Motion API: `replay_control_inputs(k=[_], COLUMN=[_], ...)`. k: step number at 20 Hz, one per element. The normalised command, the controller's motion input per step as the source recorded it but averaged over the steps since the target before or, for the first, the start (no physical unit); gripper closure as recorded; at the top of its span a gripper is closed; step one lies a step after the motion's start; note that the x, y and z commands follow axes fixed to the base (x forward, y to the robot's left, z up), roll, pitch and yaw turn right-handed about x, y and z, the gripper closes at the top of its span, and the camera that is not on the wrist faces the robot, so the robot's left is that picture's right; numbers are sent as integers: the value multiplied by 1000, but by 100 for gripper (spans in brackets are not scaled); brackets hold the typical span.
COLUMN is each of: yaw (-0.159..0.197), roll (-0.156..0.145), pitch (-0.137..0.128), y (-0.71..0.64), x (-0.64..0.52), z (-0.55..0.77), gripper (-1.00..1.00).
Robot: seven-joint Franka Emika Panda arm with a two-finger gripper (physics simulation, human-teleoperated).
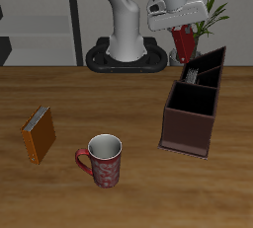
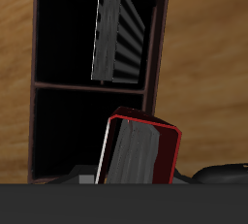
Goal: Place the striped book into the left desk caddy's front compartment and place the red book into the left desk caddy's left compartment and place the orange book into the left desk caddy's back compartment
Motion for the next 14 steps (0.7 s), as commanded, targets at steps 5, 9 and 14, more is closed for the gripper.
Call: replay_control_inputs(k=[5, 9, 14], yaw=[20, 16, 10], roll=[37, 35, 0], pitch=[-4, 0, 3], y=[182, 162, 95], x=[84, 213, 222], z=[33, 27, 55], gripper=[100, 100, 100])
